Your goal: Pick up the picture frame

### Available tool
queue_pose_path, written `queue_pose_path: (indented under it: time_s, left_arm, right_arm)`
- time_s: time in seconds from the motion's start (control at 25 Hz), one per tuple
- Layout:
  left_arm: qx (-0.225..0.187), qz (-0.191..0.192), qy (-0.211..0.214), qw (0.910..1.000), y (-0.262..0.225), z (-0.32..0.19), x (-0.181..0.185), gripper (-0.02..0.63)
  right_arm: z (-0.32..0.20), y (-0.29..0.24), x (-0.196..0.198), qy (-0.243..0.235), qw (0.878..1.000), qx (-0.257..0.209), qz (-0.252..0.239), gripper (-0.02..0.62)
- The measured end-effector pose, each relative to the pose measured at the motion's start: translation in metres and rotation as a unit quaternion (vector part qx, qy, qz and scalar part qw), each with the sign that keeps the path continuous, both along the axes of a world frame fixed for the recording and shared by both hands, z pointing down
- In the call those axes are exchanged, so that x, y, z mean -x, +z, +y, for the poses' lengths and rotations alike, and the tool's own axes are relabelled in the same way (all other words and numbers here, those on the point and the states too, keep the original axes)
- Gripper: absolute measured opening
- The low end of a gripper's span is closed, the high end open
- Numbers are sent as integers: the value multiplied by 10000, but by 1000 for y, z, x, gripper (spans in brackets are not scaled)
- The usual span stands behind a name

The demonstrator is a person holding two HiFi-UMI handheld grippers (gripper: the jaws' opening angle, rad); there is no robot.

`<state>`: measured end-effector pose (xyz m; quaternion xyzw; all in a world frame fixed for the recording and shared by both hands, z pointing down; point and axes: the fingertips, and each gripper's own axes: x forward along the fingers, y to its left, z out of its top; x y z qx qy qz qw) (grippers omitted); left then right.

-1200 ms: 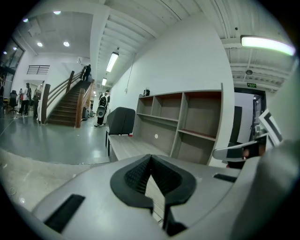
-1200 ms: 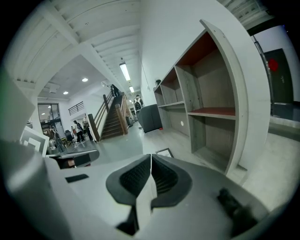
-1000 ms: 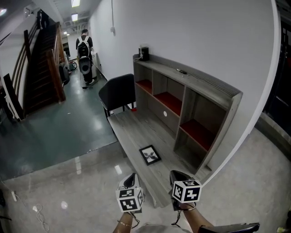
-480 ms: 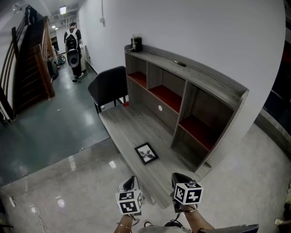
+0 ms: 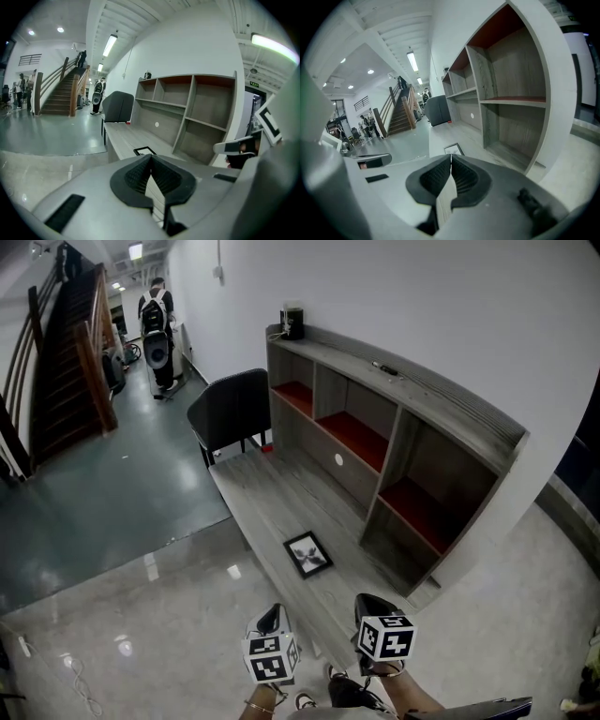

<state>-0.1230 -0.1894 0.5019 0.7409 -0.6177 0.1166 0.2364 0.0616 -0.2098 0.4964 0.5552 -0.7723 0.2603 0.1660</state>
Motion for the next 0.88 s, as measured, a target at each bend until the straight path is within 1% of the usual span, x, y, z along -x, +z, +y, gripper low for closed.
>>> queue_pose_path:
  time_s: [0.28, 0.64, 0.88]
  left_arm:
    - [24, 6, -149, 9999, 0, -10, -5, 14]
    - [20, -82, -385, 9992, -4, -25, -8, 14]
    - [30, -63, -514, 9987, -2, -31, -14, 14]
  right_arm:
    - [-22, -1, 6, -183, 9998, -89, -3, 32]
    - [-46, -5, -8, -294, 9995, -110, -80, 32]
    - [-56, -2, -13, -404, 9991, -76, -73, 32]
